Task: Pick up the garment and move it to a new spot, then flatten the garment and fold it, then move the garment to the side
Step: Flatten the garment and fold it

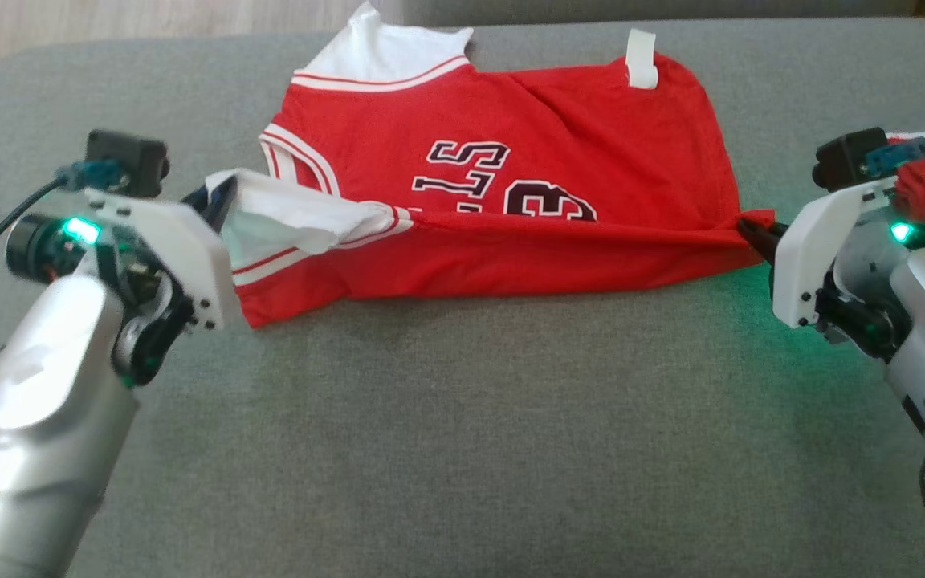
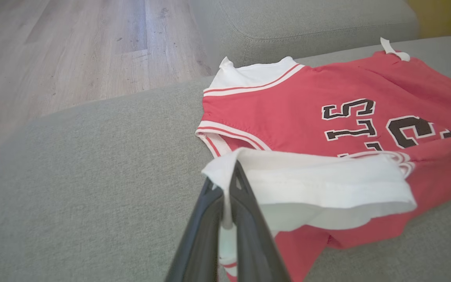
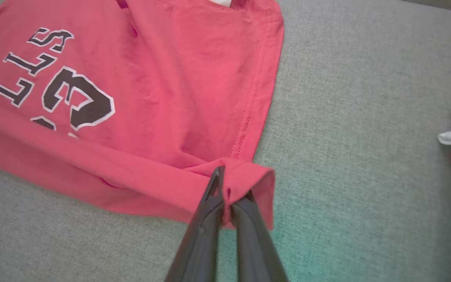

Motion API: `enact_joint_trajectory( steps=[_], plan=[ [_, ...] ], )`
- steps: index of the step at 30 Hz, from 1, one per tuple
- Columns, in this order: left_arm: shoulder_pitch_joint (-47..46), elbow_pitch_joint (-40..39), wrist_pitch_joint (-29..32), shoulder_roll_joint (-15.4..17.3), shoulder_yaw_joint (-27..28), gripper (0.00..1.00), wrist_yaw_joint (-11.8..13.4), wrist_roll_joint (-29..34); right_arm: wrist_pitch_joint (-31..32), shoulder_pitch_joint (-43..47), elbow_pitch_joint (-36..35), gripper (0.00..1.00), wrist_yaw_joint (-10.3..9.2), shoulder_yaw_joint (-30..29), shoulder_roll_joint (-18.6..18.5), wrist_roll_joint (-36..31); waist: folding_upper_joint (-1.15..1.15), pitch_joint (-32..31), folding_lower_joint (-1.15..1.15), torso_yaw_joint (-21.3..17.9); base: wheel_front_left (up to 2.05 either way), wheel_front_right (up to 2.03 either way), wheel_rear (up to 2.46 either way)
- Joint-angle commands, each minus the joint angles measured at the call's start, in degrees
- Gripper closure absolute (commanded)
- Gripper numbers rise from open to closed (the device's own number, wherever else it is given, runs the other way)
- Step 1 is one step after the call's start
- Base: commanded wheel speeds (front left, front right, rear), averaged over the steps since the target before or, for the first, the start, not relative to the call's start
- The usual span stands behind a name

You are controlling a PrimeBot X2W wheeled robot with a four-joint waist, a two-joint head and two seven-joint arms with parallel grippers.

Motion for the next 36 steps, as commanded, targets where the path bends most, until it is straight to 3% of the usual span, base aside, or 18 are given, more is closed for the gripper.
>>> enact_joint_trajectory(
  steps=[1,4,5,6,7,11,15,23,26,30,36],
  plan=[
    [-4.08,-0.25,-0.75,1.48,1.52,1.00,-0.22,0.87,0.01,-1.59,-0.73,1.00,-0.05,0.53,0.07,-0.46,0.00,0.66,-0.01,-0.23,0.00,0.00,0.00],
    [-6.73,3.40,-1.68,0.36,-0.38,0.97,-0.80,2.35,-0.22,-2.74,0.31,1.00,-0.05,1.33,0.45,-0.42,0.00,1.53,-0.01,-0.33,0.00,0.00,0.00],
    [-7.57,4.63,-2.22,0.14,-0.99,0.31,-0.86,3.15,-0.43,-3.18,0.73,1.00,-0.05,1.55,0.51,-0.48,0.00,1.82,-0.01,-0.36,0.00,0.00,0.00],
    [-8.30,5.88,-2.90,-0.15,-1.41,0.00,-0.79,3.85,-0.89,-3.64,1.07,0.55,-0.05,1.78,0.58,-0.65,0.00,2.08,-0.01,-0.39,0.00,0.00,0.00],
    [-8.94,7.05,-3.71,-0.56,-1.77,0.00,-0.72,4.41,-1.30,-4.03,1.53,0.00,-0.05,1.90,0.73,-0.67,0.00,2.29,-0.01,-0.40,0.00,0.00,0.00],
    [-10.82,10.84,-8.27,-2.15,-1.95,0.00,-0.20,5.46,-4.17,-5.89,2.80,0.00,-0.05,1.66,1.18,-0.58,0.00,2.64,-0.01,-0.33,0.00,0.00,0.00],
    [-12.38,12.10,-17.54,-3.56,-0.07,0.00,1.53,5.81,-9.69,-7.90,3.57,0.00,-0.05,-0.03,0.96,-0.83,0.00,2.09,-0.01,-0.01,0.00,0.00,0.00],
    [-9.15,9.18,-35.97,-6.47,6.69,0.00,4.55,2.07,-32.72,-7.26,1.49,0.00,-0.05,-8.22,3.07,-4.06,0.00,-1.97,-0.01,0.47,0.00,0.00,0.00],
    [-5.56,5.70,-38.32,-7.36,8.45,0.00,5.50,1.29,-38.04,-4.98,0.97,0.00,-0.05,-12.92,5.27,-7.12,0.00,-3.62,-0.01,0.43,0.00,0.00,0.00],
    [1.08,-0.53,-39.19,-8.83,10.74,0.00,7.12,1.16,-39.26,0.38,-3.76,0.00,-0.05,-21.86,8.96,-13.58,0.00,-5.49,-0.01,0.36,0.00,0.00,0.00],
    [13.67,-10.48,-39.28,-12.24,14.80,0.00,8.18,3.48,-39.31,15.47,-15.68,0.00,-0.05,-35.03,18.91,-24.37,0.00,-7.81,-0.01,0.03,0.00,0.00,0.00]
  ],
)
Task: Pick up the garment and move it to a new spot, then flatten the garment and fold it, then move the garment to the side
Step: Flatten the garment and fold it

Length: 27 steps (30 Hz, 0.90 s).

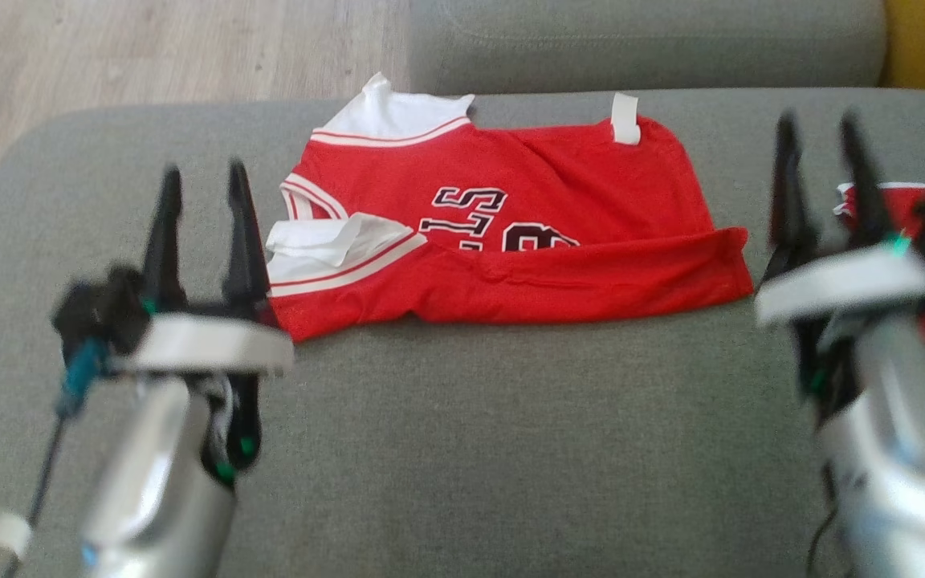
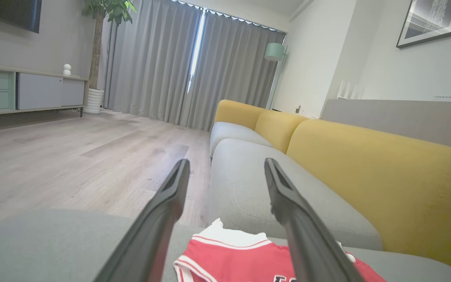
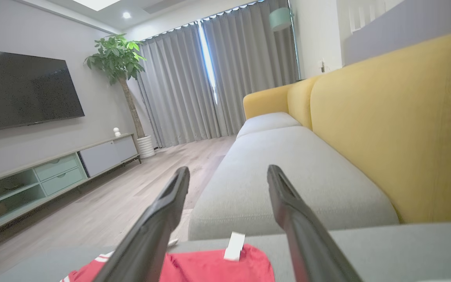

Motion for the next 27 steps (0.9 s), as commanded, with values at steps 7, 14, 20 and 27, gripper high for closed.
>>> enact_joint_trajectory(
  steps=[7,14,20,27],
  plan=[
    [9.91,-4.41,-0.44,-2.46,4.87,0.00,-0.06,4.34,-0.35,11.97,-6.78,0.00,-0.04,-2.50,5.39,-5.55,0.00,-2.61,0.01,-0.90,0.00,0.00,0.00],
    [14.52,-4.80,-0.44,-5.22,9.21,0.00,-1.43,6.94,-0.35,17.05,-9.35,0.00,-0.04,-2.07,5.97,-5.47,0.00,-2.43,0.01,-1.82,0.00,0.00,0.00],
    [11.62,-2.23,-0.44,-5.75,10.68,0.00,-1.98,9.25,-0.35,15.84,-10.34,0.00,-0.04,-1.23,5.99,-5.15,0.00,-0.16,0.01,-2.78,0.00,0.00,0.00],
    [5.40,8.51,3.49,-4.51,11.21,0.00,-0.65,9.39,-0.36,14.08,-10.53,0.00,-0.04,-0.26,6.00,-4.94,0.00,3.15,0.01,-4.30,0.00,0.00,0.00]
  ],
)
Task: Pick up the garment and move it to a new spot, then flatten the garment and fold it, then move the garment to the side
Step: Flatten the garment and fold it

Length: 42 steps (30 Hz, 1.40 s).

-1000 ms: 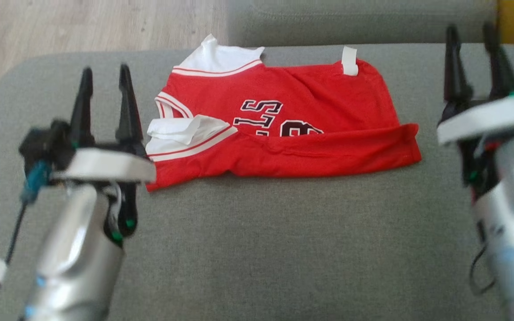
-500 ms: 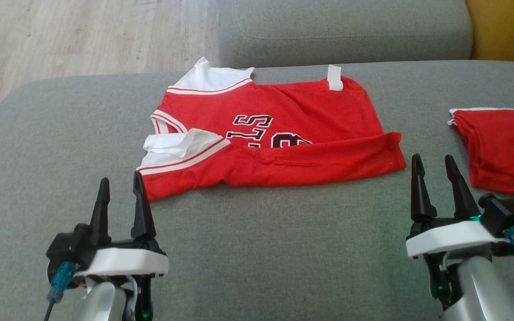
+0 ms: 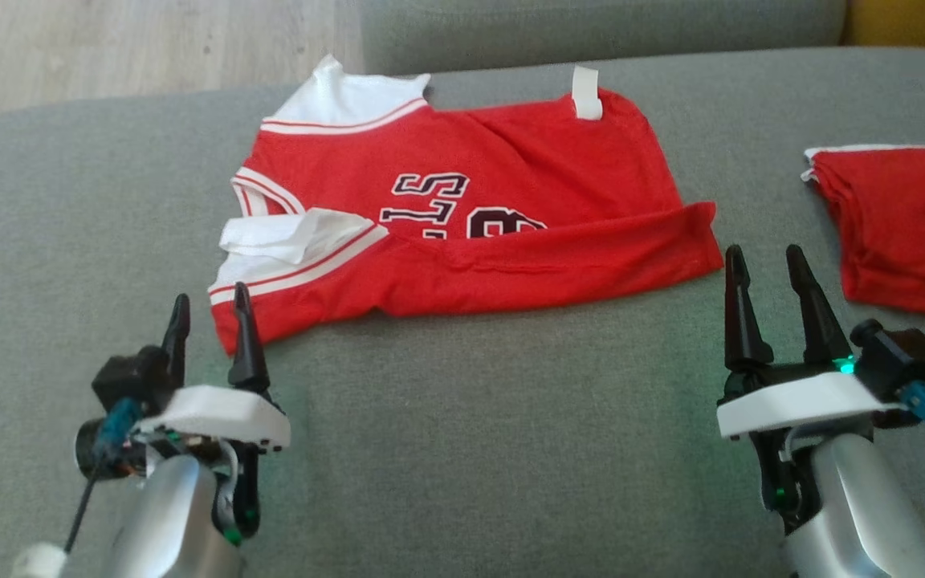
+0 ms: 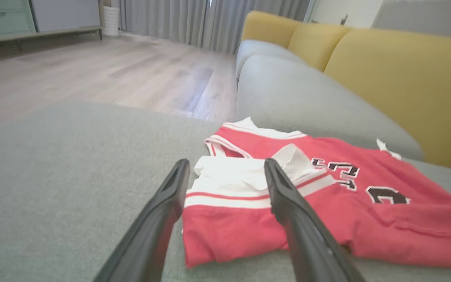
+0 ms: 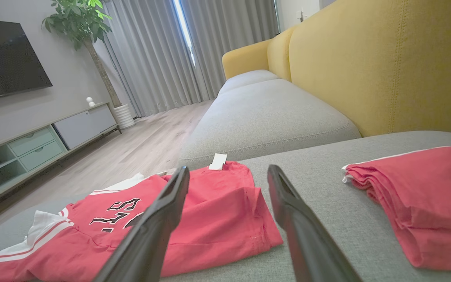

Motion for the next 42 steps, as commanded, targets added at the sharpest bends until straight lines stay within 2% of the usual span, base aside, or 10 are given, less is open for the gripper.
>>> enact_joint_trajectory(
  steps=[1,8,12,20,21,22,23,29,33,42],
  plan=[
    [-3.45,0.38,0.96,1.46,2.33,0.00,0.62,-0.19,-0.37,-2.50,-2.02,0.00,-0.04,1.58,0.14,0.40,0.00,1.40,-0.01,-0.87,0.00,0.00,0.00],
    [-8.32,11.20,7.02,3.57,2.00,0.00,2.01,0.18,-0.37,-3.69,-2.05,0.00,-0.04,2.50,0.14,1.17,0.00,3.72,-0.01,-2.57,0.00,0.00,0.00],
    [-10.20,15.51,7.19,4.27,2.29,0.00,2.51,0.01,-0.37,-4.01,-2.12,0.00,-0.04,2.78,0.14,1.71,0.00,4.35,-0.01,-3.29,0.00,0.00,0.00],
    [-12.57,22.05,9.69,4.66,1.35,0.00,1.57,-0.28,-0.37,-4.18,-2.44,0.00,-0.04,3.12,0.15,2.13,0.00,5.01,-0.01,-3.87,0.00,0.00,0.00],
    [-13.17,23.69,11.41,4.56,0.80,0.33,0.58,-0.53,-0.36,-4.23,-1.87,0.00,-0.04,3.21,0.15,2.17,0.00,5.13,-0.01,-3.86,0.00,0.00,0.00],
    [-13.50,24.19,11.69,4.58,0.59,0.77,0.23,-0.56,-0.27,-4.33,-1.36,0.00,-0.04,3.26,0.15,2.14,0.00,5.14,-0.01,-3.79,0.00,0.00,0.00],
    [-13.81,24.44,11.46,4.61,0.43,1.00,-0.01,-0.54,-0.05,-4.49,-0.82,0.00,-0.04,3.28,0.15,1.97,0.00,5.09,-0.01,-3.68,0.00,0.00,0.00],
    [-15.29,22.42,4.39,4.49,0.32,1.00,-0.53,-0.27,4.67,-6.61,3.96,0.00,-0.04,1.22,0.15,-0.97,0.00,4.20,-0.01,-1.92,0.00,0.00,0.00],
    [-16.09,18.90,-0.88,4.31,-0.77,1.00,-1.98,0.75,9.38,-9.91,8.23,0.00,-0.04,-1.10,0.15,-2.58,0.00,3.94,-0.01,-0.39,0.00,0.00,0.00],
    [-16.56,13.42,-2.05,3.04,-4.06,1.00,-3.28,2.54,19.64,-19.46,23.18,0.00,-0.04,-5.04,0.15,-4.03,0.00,4.93,-0.01,2.54,0.00,0.00,0.00]
  ],
)
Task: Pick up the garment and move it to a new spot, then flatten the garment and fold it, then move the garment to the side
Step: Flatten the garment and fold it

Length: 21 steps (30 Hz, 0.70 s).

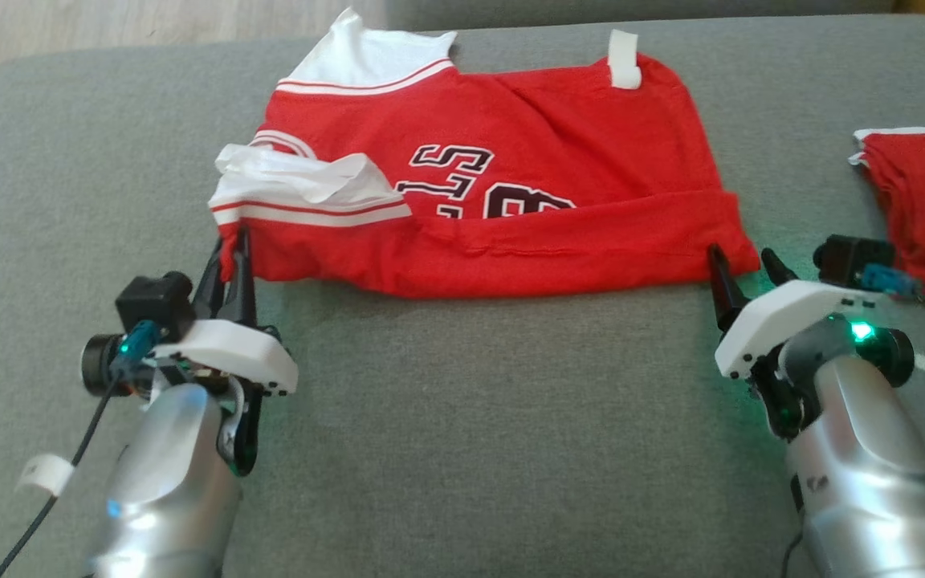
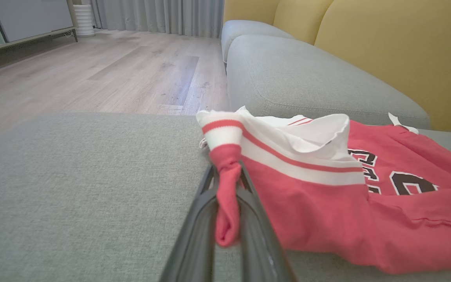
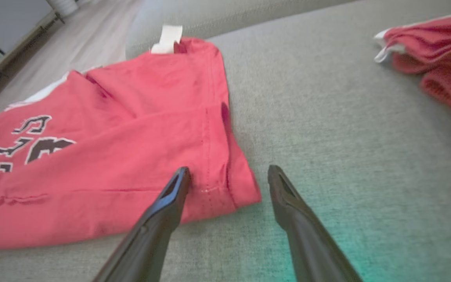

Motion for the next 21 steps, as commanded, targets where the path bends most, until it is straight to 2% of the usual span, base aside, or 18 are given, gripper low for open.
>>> enact_joint_trajectory(
  steps=[1,6,9,10,11,12,21],
  plan=[
    [-2.60,-2.28,-0.35,1.02,0.96,1.00,-0.10,0.51,0.94,-3.57,1.07,0.00,-0.04,0.41,0.10,-1.52,0.00,0.45,-0.01,0.77,0.00,0.00,0.00],
    [-2.94,-3.57,0.17,0.54,-0.11,1.00,-0.16,0.65,3.41,-7.95,8.98,0.00,-0.04,-1.31,0.10,-5.32,0.00,1.20,-0.01,1.93,0.00,0.00,0.00],
    [-3.02,-3.86,0.44,0.35,-0.64,1.00,-0.04,0.72,4.70,-9.86,12.73,0.00,-0.04,-0.06,0.10,-6.34,0.00,1.44,-0.01,2.41,0.00,0.00,0.00],
    [-3.02,-3.88,0.57,0.30,-0.78,1.00,0.03,0.73,5.06,-10.33,13.77,0.13,-0.04,0.84,0.10,-6.38,0.00,1.48,-0.01,2.53,0.00,0.00,0.00],
    [-2.99,-3.87,0.65,0.28,-0.89,1.00,0.09,0.71,5.29,-10.72,14.65,0.60,-0.04,1.78,0.10,-6.18,0.00,1.48,-0.01,2.62,0.00,0.00,0.00],
    [-2.96,-3.83,0.70,0.31,-0.95,1.00,0.14,0.67,5.18,-11.05,15.28,1.00,-0.04,2.68,0.10,-5.85,0.00,1.43,-0.01,2.67,0.00,0.00,0.00],
    [-0.97,-2.29,1.14,1.60,-0.97,1.00,0.58,0.08,-2.47,-11.20,17.42,1.00,-0.04,4.05,0.10,-3.50,0.00,-1.02,-0.01,1.46,0.00,0.00,0.00]
  ],
)
